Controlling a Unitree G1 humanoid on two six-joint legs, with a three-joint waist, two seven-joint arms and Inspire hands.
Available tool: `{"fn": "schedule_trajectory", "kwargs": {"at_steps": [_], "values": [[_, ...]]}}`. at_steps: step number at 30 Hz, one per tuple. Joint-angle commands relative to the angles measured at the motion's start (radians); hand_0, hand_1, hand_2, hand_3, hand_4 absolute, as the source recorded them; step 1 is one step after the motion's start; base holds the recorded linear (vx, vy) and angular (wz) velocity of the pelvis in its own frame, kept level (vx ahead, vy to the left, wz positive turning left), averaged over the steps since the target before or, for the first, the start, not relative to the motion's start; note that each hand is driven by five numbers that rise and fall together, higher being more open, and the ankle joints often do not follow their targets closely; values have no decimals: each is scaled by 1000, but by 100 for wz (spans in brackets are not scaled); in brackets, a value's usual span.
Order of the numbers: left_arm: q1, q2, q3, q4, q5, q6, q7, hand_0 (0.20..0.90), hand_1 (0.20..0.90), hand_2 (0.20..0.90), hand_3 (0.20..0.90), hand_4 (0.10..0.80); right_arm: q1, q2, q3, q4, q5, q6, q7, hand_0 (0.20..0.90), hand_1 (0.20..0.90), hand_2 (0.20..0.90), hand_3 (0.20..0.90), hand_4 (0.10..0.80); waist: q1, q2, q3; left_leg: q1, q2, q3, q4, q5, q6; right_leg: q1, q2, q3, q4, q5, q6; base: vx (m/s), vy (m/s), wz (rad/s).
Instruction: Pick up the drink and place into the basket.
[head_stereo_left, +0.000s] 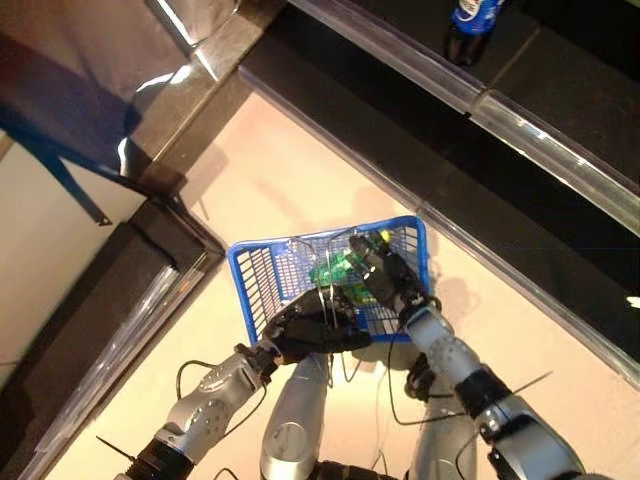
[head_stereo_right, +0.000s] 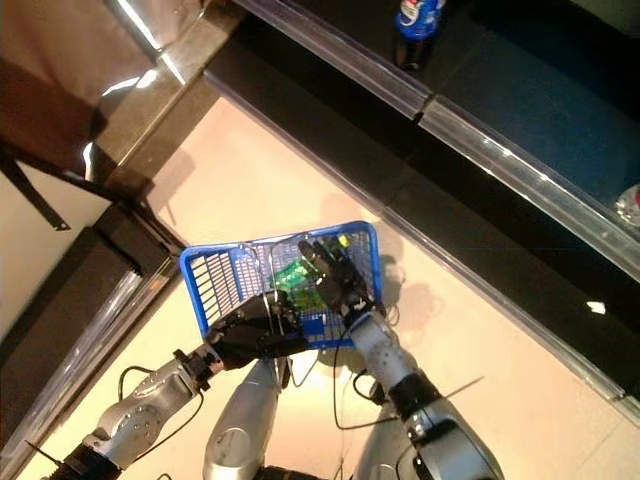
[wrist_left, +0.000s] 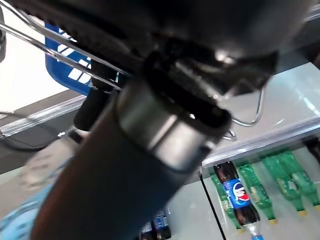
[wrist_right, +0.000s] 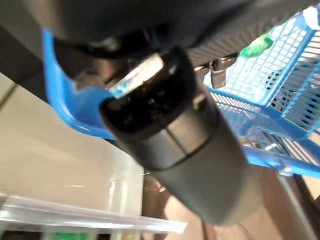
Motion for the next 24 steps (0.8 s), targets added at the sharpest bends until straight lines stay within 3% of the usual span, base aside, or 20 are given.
{"fn": "schedule_trajectory", "kwargs": {"at_steps": [1, 7, 11, 13, 18, 24], "values": [[-27, -93, 62, -297, -111, -229, -167, 300, 300, 300, 200, 100, -14, 29, 9, -207, -107, 7, 91, 900, 900, 900, 900, 800, -31, -15, -27, 25, -24, 61, 12, 20, 88, 68, 51, 35, -87, 110, -63, -14, -6, -29], [17, -121, 97, -187, -118, -263, -4, 300, 300, 300, 200, 100, 153, -20, 14, -388, -107, 69, 171, 900, 900, 900, 900, 800, -86, -48, -28, 106, 4, 99, -27, 29, 84, 141, 68, 63, -148, 123, -56, -12, -5, -24], [62, -135, 126, -110, -113, -302, 77, 300, 300, 300, 200, 100, 271, -58, -3, -447, -129, 79, 226, 900, 900, 900, 900, 800, -116, -70, -74, 149, 24, 127, -63, 38, 78, 186, 77, 77, -214, 142, -48, 17, 14, -25], [89, -159, 152, -50, -163, -282, 142, 300, 300, 300, 200, 100, 329, -66, -21, -447, -150, 79, 272, 900, 900, 900, 900, 800, -131, -83, -104, 181, 32, 140, -88, 40, 73, 220, 80, 82, -255, 148, -42, 43, 28, -29], [132, -256, 259, 215, -156, -273, 295, 300, 300, 300, 200, 100, 436, -15, -108, -297, -183, 97, 247, 900, 900, 900, 900, 800, -168, -125, -212, 286, 42, 179, -187, 48, 67, 324, 81, 104, -387, 178, -14, 81, 35, -26], [139, -305, 401, 505, -140, -304, 372, 300, 300, 300, 200, 100, 541, 45, -242, -129, -242, 59, 175, 900, 900, 900, 900, 800, -218, -152, -331, 368, 52, 236, -242, 27, 69, 384, 75, 150, -477, 217, 19, 90, 68, -34]]}}
